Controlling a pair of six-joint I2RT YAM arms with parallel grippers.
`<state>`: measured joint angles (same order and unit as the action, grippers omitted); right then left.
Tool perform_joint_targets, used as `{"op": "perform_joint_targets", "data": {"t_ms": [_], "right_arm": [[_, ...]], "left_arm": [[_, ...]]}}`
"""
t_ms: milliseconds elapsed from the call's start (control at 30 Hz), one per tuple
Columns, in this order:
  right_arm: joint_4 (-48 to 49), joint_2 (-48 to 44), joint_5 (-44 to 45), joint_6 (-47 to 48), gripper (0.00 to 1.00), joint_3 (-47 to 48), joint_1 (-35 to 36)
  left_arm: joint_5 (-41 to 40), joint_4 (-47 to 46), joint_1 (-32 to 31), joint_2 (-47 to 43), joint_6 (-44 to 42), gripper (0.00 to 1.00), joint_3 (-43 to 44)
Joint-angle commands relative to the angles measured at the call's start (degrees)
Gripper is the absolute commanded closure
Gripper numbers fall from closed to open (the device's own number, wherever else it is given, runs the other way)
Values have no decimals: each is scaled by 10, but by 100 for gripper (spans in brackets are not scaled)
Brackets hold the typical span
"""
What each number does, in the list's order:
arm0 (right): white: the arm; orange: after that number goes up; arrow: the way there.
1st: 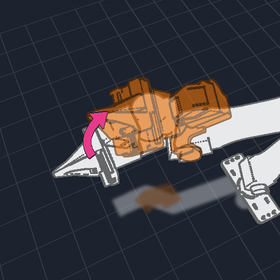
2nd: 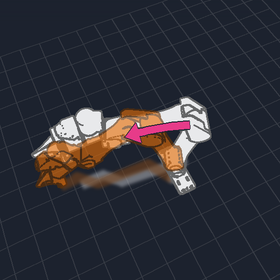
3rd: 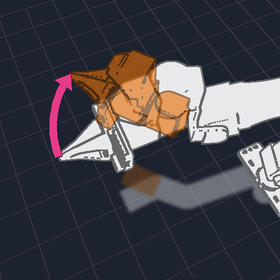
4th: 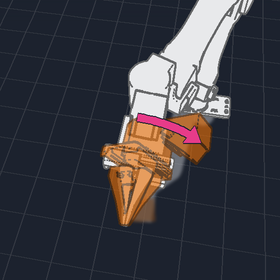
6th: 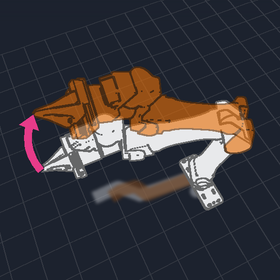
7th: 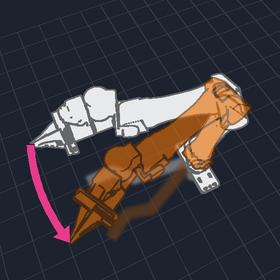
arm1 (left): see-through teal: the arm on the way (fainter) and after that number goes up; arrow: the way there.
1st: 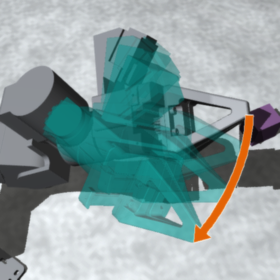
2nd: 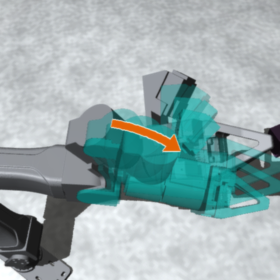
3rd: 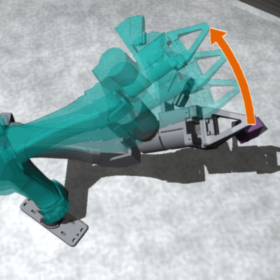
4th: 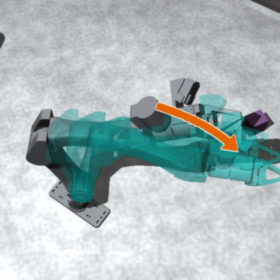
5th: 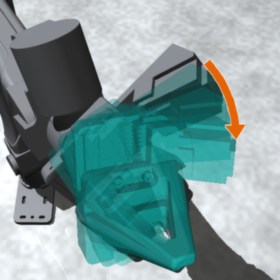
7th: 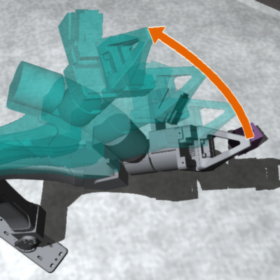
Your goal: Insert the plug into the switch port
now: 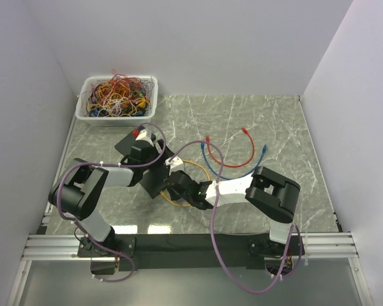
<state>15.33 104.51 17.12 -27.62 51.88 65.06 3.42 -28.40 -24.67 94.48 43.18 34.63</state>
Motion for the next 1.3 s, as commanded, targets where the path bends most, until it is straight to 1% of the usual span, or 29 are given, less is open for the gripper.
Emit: {"op": "perform_joint_targets", "data": {"t_ms": [0, 33, 133, 233, 367, 700, 900, 1067, 1267], "right_arm": [[-6, -20, 16, 0, 80, 14, -1], [-11, -26, 19, 2, 71, 12, -2], [-37, -39, 33, 14, 61, 23, -1], [-57, -46, 37, 17, 58, 29, -1], [-72, -41, 36, 15, 58, 31, 3], [-70, -25, 45, 16, 58, 33, 24], [-79, 2, 56, 18, 58, 47, 38], [-87, 17, 59, 13, 59, 54, 40], [-95, 19, 60, 8, 61, 53, 40]], "left_arm": [[24, 154, -7, 26, 11, 12, -41], [25, 154, -7, 24, 11, 12, -41], [25, 155, -7, 19, 10, 12, -41], [26, 156, -7, 15, 9, 12, -42], [26, 154, -7, 12, 9, 12, -45], [29, 150, -7, 9, 12, 11, -48], [20, 159, -7, 10, 19, 10, -45], [7, 180, -7, 3, 23, 9, -39], [-20, 221, -6, -27, 19, 7, -19]]}}
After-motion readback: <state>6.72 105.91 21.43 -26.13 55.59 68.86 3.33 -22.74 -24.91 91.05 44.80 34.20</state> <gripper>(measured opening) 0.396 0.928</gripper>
